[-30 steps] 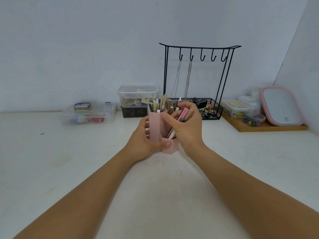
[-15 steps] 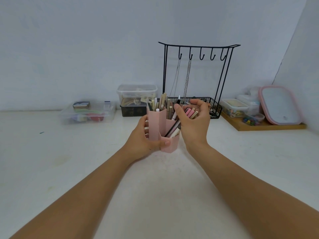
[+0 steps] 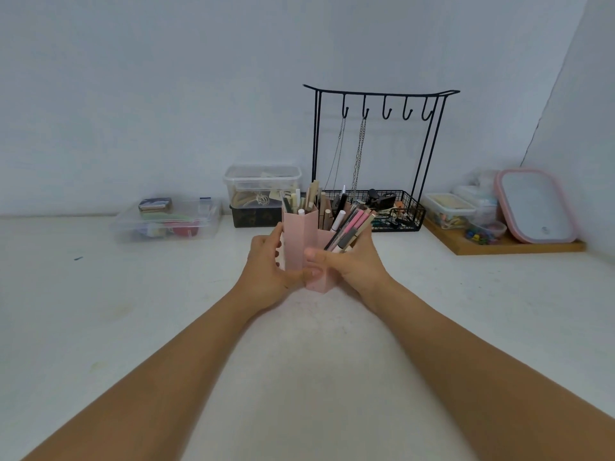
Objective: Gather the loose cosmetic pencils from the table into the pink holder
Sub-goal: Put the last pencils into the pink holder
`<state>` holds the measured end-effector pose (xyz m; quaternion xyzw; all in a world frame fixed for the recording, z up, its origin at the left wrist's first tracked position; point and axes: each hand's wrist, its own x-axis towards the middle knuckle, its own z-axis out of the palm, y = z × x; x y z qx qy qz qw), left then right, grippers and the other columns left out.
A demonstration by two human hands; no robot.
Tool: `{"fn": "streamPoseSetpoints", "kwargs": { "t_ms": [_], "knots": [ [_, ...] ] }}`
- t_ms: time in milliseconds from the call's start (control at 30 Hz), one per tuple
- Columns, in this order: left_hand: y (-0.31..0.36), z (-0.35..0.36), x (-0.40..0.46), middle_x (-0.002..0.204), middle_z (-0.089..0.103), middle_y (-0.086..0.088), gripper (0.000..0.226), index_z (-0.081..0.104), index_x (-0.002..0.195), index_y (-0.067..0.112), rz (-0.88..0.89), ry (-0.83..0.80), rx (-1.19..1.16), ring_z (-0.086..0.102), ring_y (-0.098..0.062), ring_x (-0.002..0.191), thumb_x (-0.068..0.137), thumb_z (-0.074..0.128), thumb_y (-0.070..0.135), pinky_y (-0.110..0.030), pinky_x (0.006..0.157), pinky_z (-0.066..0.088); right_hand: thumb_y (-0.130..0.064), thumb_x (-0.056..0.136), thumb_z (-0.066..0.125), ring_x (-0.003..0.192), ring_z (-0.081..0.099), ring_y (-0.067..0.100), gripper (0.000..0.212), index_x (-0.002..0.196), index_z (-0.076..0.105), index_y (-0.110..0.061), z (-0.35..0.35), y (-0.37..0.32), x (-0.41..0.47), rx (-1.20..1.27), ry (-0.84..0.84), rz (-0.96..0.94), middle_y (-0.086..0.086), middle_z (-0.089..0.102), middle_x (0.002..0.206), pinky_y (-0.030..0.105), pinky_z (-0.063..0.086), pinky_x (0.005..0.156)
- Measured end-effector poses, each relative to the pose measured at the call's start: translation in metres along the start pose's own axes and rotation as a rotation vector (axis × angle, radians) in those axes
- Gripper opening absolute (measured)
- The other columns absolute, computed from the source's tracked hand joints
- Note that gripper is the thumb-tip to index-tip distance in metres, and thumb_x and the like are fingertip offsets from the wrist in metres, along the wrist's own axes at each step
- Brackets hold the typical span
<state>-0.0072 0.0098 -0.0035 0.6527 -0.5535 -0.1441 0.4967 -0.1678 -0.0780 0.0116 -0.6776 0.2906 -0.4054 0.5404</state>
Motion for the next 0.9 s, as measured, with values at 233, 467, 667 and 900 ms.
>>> {"fn": "streamPoseSetpoints", "kwargs": {
  "t_ms": [233, 467, 667, 900],
  "knots": [
    [-0.001, -0.004, 0.001, 0.125, 0.054, -0.009, 0.104, 0.029, 0.159, 0.024, -0.037, 0.010, 0.024, 0.059, -0.026, 0.108, 0.074, 0.090, 0.030, -0.032, 0.080, 0.057, -0.010, 0.055, 0.098, 0.082, 0.065, -0.019, 0.100, 0.128, 0.034, -0.031, -0.004, 0.012, 0.005, -0.045, -0.092, -0.043, -0.019, 0.066, 0.108, 0.005, 0.051, 0.059],
    [0.001, 0.002, 0.001, 0.141, 0.052, 0.005, 0.080, 0.026, 0.159, 0.028, -0.119, -0.075, -0.047, 0.051, -0.017, 0.133, 0.095, 0.069, 0.009, -0.017, 0.092, 0.045, -0.032, 0.057, 0.097, 0.098, 0.061, -0.002, 0.092, 0.131, 0.044, -0.027, -0.021, 0.019, 0.024, -0.165, 0.112, 0.007, -0.013, 0.064, 0.116, 0.014, 0.050, 0.071],
    [-0.001, 0.003, 0.003, 0.148, 0.052, 0.001, 0.068, 0.033, 0.157, 0.027, -0.134, -0.043, -0.071, 0.050, -0.016, 0.133, 0.098, 0.064, 0.013, -0.024, 0.098, 0.039, -0.028, 0.072, 0.087, 0.088, 0.059, -0.002, 0.064, 0.122, 0.048, -0.023, -0.024, 0.029, 0.036, -0.214, 0.283, 0.064, -0.009, 0.063, 0.111, 0.018, 0.055, 0.069],
    [-0.001, 0.009, 0.007, 0.145, 0.053, 0.007, 0.065, 0.037, 0.155, 0.031, -0.132, 0.027, -0.037, 0.048, -0.005, 0.120, 0.098, 0.066, 0.019, -0.016, 0.090, 0.036, -0.044, 0.064, 0.084, 0.106, 0.061, 0.019, 0.079, 0.129, 0.048, -0.016, -0.004, 0.026, 0.036, -0.388, 0.379, 0.026, 0.003, 0.057, 0.129, 0.034, 0.056, 0.089]
  ]
}}
